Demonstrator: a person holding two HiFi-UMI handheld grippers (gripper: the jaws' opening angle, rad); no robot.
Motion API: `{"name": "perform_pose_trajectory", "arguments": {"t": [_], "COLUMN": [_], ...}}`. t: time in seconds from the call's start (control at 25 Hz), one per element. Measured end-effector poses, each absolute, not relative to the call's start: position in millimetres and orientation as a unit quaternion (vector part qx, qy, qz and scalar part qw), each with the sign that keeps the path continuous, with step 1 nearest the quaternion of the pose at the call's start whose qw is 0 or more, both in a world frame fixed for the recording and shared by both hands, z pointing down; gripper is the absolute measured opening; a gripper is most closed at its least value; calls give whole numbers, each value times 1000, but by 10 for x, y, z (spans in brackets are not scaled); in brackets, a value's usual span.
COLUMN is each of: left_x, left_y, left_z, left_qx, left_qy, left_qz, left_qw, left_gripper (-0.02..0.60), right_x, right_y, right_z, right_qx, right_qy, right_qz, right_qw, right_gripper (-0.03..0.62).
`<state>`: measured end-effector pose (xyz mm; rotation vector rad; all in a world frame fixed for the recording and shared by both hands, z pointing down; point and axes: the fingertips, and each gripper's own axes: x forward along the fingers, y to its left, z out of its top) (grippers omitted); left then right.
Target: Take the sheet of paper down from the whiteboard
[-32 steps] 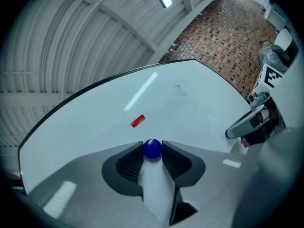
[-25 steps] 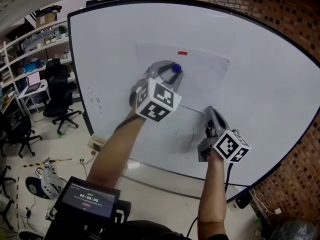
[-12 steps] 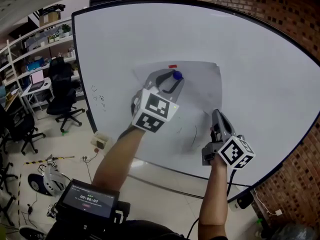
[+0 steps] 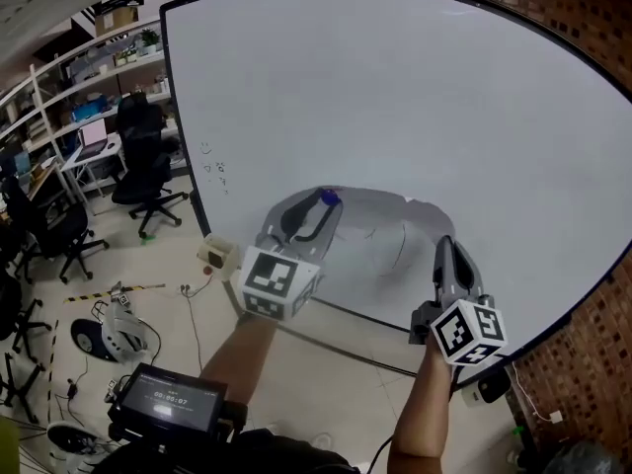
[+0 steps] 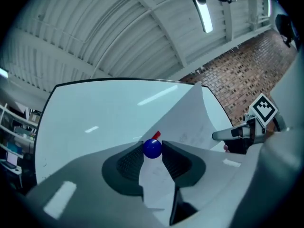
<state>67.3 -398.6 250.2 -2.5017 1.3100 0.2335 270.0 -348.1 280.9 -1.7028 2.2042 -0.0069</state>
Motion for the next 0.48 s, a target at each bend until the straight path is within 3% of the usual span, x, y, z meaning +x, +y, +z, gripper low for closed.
{"name": "perform_pose_trajectory", "arguments": {"t": [0.48], "left_x": [-57], "left_y": [-3252], "left_z": [3319], "left_qx": [-886], "left_qy": [448], "left_qz": [98], "left_qw": [62], "left_gripper": [123], "right_x": [2163], "right_y": [-2464], "right_z": [3341], "right_qx": [-696], "right_qy": [714], "right_qz": [38], "right_qw": [68], "right_gripper": [12]}}
